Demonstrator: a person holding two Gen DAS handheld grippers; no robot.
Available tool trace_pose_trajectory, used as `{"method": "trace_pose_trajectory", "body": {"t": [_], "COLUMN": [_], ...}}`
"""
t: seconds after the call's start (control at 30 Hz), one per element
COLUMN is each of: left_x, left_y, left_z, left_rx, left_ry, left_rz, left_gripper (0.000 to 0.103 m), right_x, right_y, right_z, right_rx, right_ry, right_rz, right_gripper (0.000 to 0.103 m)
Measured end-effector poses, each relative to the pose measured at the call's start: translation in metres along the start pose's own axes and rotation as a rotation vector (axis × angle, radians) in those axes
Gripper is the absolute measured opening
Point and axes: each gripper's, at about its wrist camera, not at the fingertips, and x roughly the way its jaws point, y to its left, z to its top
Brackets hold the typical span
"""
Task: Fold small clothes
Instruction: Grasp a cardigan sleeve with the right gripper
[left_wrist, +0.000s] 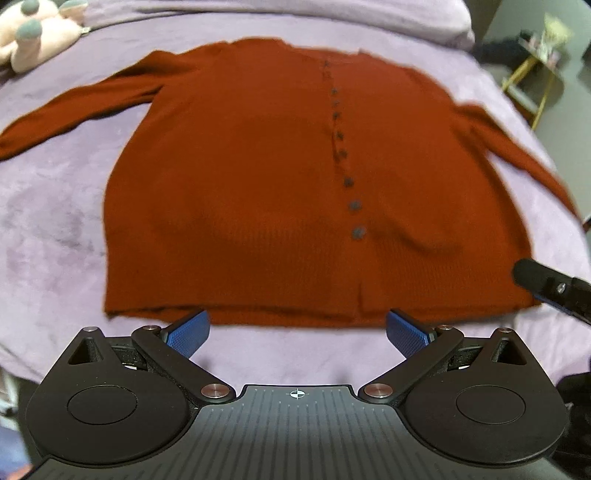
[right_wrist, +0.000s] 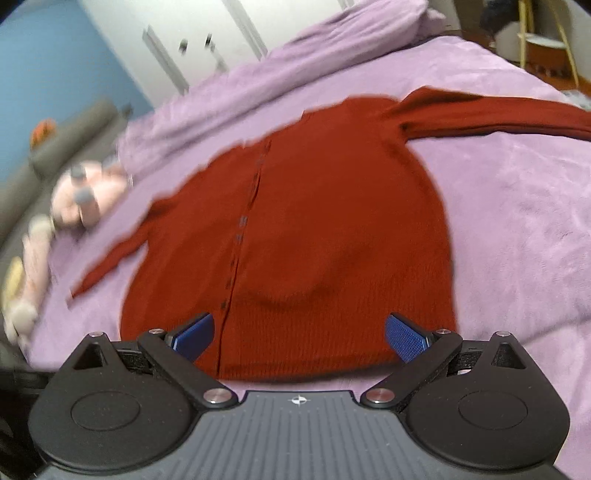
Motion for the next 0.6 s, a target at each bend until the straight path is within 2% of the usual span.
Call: {"method": "trace_pose_trajectory", "body": {"t": [0.07, 0.2, 0.23, 0.27, 0.3, 0.33, 0.4, 0.47, 0.6], "left_x": [-0.001, 0.009, 0.013, 0.016, 0.020, 0.024, 0.032, 0.037, 0.050], "left_y": [0.001, 0.001, 0.002, 0.004, 0.006, 0.007, 0.007, 0.007, 0.002], "left_z": [0.008, 0.026, 0.029, 0.031, 0.034, 0.036, 0.038, 0.041, 0.046], "left_rx": [-0.012, -0.023, -0.042, -0.063, -0.085, -0.104, -0.131, -0.148, -0.122], "left_ry": [-0.043, -0.062, -0.058, -0.056, -0.050, -0.037, -0.026, -0.051, -0.054], "left_rz": [0.001, 0.047, 0.041, 0.022, 0.001, -0.016, -0.020, -0.011, -0.050], "left_gripper": [0.103, 0.103, 0.103, 0.103, 0.103, 0.103, 0.103, 0.103, 0.103], "right_x": [-0.005, -0.010, -0.010, -0.010, -0.009, -0.008, -0.005, -0.003, 0.013], "right_y": [-0.028, -0.109, -0.133, -0.158, -0.180, -0.202, -0.246, -0.279, -0.317], "right_z": [0.018, 0.065, 0.078, 0.090, 0.097, 0.105, 0.114, 0.115, 0.108], "right_rx": [0.062, 0.232, 0.279, 0.338, 0.393, 0.455, 0.597, 0.723, 0.880], "right_ry": [-0.094, -0.286, -0.325, -0.352, -0.375, -0.394, -0.434, -0.484, -0.531], "right_rz": [-0.011, -0.160, -0.202, -0.248, -0.276, -0.288, -0.304, -0.307, -0.259], "right_gripper": [0.099, 0.095, 0.084, 0.066, 0.054, 0.038, 0.035, 0.035, 0.035]}}
